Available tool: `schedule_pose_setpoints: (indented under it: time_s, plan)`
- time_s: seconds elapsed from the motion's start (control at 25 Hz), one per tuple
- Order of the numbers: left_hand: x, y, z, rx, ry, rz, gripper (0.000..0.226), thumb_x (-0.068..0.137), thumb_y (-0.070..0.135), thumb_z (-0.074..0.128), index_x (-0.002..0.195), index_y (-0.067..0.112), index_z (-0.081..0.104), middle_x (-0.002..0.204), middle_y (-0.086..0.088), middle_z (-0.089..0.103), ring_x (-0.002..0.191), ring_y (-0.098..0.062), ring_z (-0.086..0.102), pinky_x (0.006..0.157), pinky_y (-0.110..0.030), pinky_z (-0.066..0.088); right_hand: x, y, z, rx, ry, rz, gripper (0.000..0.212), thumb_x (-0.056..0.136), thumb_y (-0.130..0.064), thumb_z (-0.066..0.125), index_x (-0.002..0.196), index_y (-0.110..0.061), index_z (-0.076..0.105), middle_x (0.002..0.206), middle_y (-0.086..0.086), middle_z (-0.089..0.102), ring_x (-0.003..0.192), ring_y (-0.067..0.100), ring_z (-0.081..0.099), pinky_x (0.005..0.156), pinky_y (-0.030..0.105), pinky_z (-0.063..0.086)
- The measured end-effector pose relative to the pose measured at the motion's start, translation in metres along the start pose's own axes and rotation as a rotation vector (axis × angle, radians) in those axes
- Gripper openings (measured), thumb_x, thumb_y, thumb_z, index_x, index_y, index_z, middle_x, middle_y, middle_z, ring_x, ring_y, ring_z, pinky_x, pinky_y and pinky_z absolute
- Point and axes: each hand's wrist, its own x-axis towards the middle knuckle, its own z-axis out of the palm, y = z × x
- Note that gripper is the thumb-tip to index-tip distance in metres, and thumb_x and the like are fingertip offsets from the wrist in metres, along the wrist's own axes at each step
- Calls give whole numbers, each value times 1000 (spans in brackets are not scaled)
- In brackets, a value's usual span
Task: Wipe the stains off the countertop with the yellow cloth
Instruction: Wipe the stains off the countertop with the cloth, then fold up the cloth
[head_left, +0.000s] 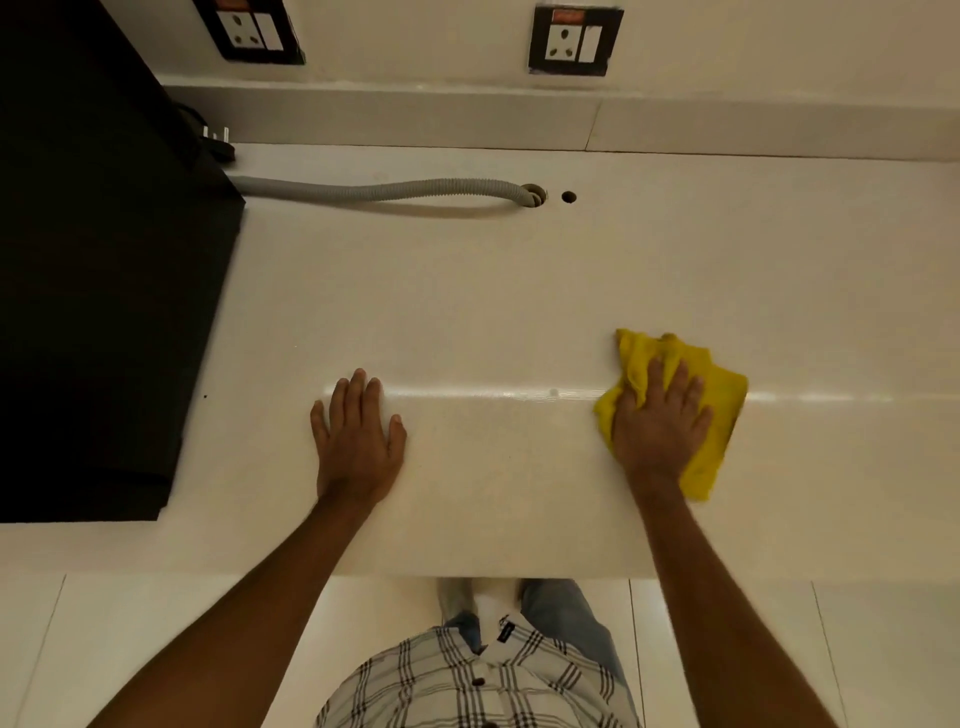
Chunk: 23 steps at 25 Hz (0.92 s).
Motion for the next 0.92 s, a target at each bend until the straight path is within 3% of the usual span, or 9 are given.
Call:
schedule_pose_setpoints:
  time_s: [0.08, 0.16, 0.24, 0.32, 0.44, 0.64, 0.76, 0.84, 0.92]
  plan:
    - [1, 0, -1, -40, -8, 0, 60, 99, 40, 35, 149, 7, 43, 161, -16, 39, 150, -35, 36, 122, -61, 22, -68, -35, 5, 47, -77, -98, 67, 94, -46, 37, 156, -22, 45, 165, 18, 39, 152, 44, 35, 119, 66, 29]
    - [0, -3, -3, -154, 11, -3, 59, 98, 39, 37, 147, 7, 47, 161, -17, 39, 149, -35, 36, 123, -60, 23, -132, -83, 19, 102, -211, -368, 61, 97, -46, 39, 154, -26, 49, 165, 14, 40, 153, 42, 34, 121, 63, 29]
    - [-1, -7, -8, -353, 80, -57, 56, 100, 37, 37, 144, 5, 50, 161, -17, 38, 149, -36, 35, 124, -58, 21, -169, -132, 7, 439, -428, -519, 52, 103, -45, 37, 151, -28, 52, 162, 5, 45, 154, 29, 35, 126, 58, 25]
    - [-2, -6, -21, -575, 158, -193, 51, 105, 33, 36, 145, 5, 51, 162, -16, 38, 150, -33, 33, 126, -55, 19, -169, -161, -32, 1048, -730, -192, 38, 110, -33, 39, 142, -24, 59, 141, -5, 67, 140, 14, 54, 120, 45, 41]
    - [1, 13, -48, -882, 206, -402, 43, 108, 28, 37, 144, 10, 53, 158, -11, 44, 148, -27, 38, 123, -49, 32, -138, -165, -69, 1538, -907, 388, 38, 107, -36, 47, 135, -18, 64, 115, 5, 79, 121, 32, 68, 94, 39, 60]
    - [4, 92, -110, -1160, 117, -388, 28, 105, 27, 47, 120, 17, 68, 126, -1, 62, 112, -14, 58, 96, -26, 50, -89, -143, -114, 1715, -720, 479, 44, 104, -39, 51, 141, -19, 62, 140, 14, 67, 126, 33, 65, 114, 50, 47]
    - [10, 159, -149, -1210, -236, -226, 31, 106, 44, 45, 108, 25, 69, 108, 4, 70, 95, -14, 66, 76, -26, 51, -60, -121, -141, 1577, -534, 217, 35, 110, -34, 45, 141, -29, 59, 139, 2, 68, 126, 20, 67, 106, 39, 54]
    - [18, 204, -164, -1195, -445, -117, 36, 101, 57, 49, 111, 29, 68, 109, 9, 73, 101, -10, 68, 83, -27, 53, -43, -109, -156, 1398, -440, 74, 33, 109, -38, 45, 137, -29, 60, 134, -1, 69, 118, 12, 69, 91, 29, 57]
    - [27, 247, -169, -1223, -535, -81, 42, 93, 64, 59, 112, 28, 69, 106, 9, 76, 100, -7, 71, 86, -28, 56, -21, -94, -166, 1291, -406, 3, 51, 104, -57, 43, 141, -27, 59, 136, 5, 67, 121, 13, 68, 93, 27, 55]
